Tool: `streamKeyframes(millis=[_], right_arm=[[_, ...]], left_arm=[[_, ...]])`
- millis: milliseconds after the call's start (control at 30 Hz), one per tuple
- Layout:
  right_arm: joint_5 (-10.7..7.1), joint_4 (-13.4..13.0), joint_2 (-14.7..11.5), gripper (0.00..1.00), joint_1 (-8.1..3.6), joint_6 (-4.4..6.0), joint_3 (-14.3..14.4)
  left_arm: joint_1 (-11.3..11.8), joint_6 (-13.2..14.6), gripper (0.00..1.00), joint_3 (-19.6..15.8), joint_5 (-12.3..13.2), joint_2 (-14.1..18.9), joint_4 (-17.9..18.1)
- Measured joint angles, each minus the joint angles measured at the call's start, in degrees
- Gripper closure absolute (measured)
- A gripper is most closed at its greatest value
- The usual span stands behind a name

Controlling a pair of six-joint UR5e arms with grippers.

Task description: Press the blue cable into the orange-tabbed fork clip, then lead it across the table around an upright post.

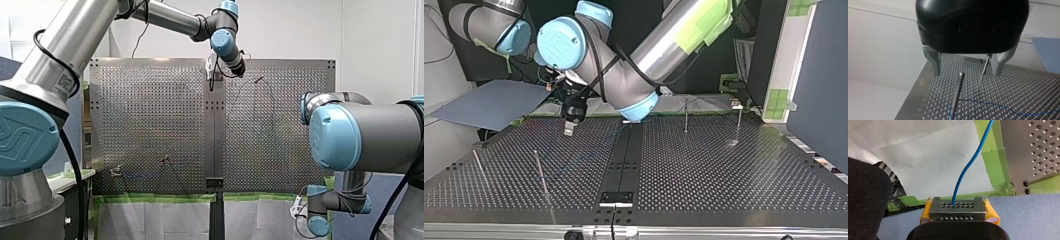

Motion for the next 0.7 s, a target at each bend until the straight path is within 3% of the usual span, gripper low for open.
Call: streamKeyframes(millis=[700], right_arm=[[-0.01, -0.09, 0.10, 1.00, 0.15, 0.00, 0.00]], left_arm=[[-1.06, -0.66, 0.00, -0.01, -10.49, 0.04, -0.09]])
